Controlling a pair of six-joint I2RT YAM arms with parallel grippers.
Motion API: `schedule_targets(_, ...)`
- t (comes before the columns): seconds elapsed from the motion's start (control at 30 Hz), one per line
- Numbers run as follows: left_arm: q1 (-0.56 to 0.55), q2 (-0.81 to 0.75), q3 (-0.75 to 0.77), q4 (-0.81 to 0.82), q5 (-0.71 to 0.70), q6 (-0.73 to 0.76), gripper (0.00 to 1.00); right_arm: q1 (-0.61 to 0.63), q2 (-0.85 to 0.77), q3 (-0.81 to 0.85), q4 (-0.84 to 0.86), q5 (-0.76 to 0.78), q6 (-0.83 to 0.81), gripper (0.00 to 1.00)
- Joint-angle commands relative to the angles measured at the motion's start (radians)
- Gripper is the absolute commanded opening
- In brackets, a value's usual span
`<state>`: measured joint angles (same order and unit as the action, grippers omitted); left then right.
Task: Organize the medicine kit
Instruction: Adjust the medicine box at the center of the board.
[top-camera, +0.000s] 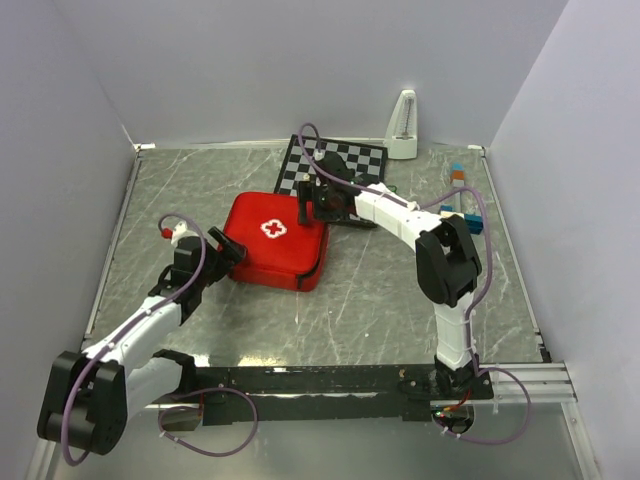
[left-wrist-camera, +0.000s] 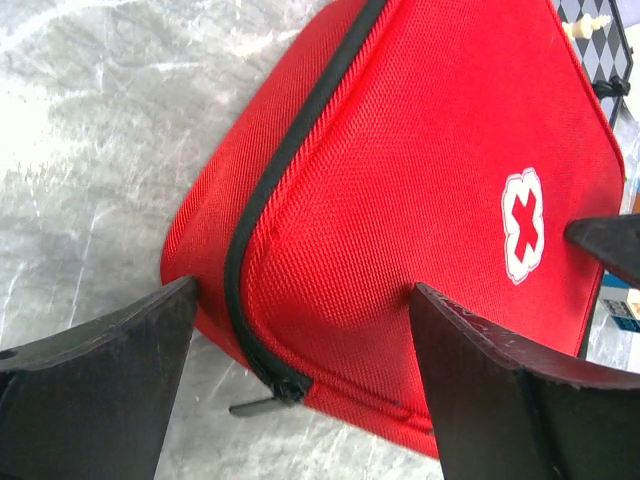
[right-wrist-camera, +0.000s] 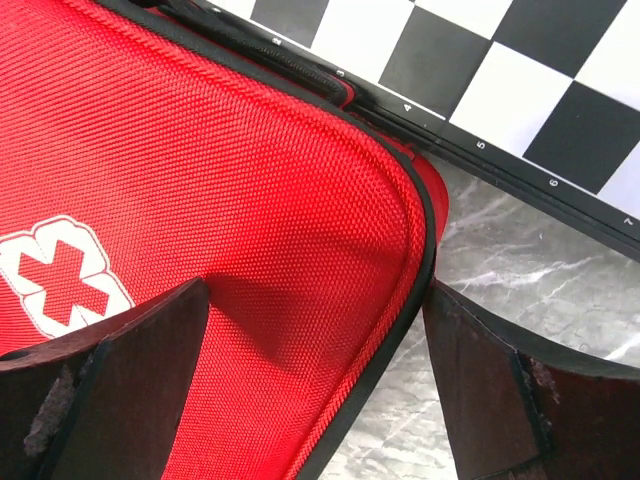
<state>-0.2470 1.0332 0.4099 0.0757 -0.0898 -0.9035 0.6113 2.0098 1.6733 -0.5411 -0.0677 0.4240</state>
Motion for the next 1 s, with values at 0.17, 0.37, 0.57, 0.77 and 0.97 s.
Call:
schedule_targets(0.17, -0.014, -0.243, 0.130, -0.256, -0.050, 0.037, 0.97, 0.062, -0.389, -0.284, 0.084, 0.100, 0.015, 0.95)
schedule_targets(0.37, -0.012, -0.309, 0.124, -0.147, 0.111, 0.032, 0.95, 0.272, -0.581, -0.501, 0.110, 0.304, 0.019, 0.94)
schedule_targets(0.57, -0.012, -0.090, 0.171, 0.024, 0.318, 0.048, 0.89, 0.415, -0.579, -0.592, 0.176, 0.426, 0.165, 0.79)
schedule_targets(0.77, -0.014, 0.096, 0.184, 0.090, 0.378, 0.058, 0.83, 0.482, -0.473, -0.560, 0.187, 0.479, 0.220, 0.73)
schedule_targets(0.97, -0.014, 0.145, 0.185, 0.061, 0.371, 0.066, 0.82, 0.485, -0.412, -0.518, 0.191, 0.487, 0.231, 0.64)
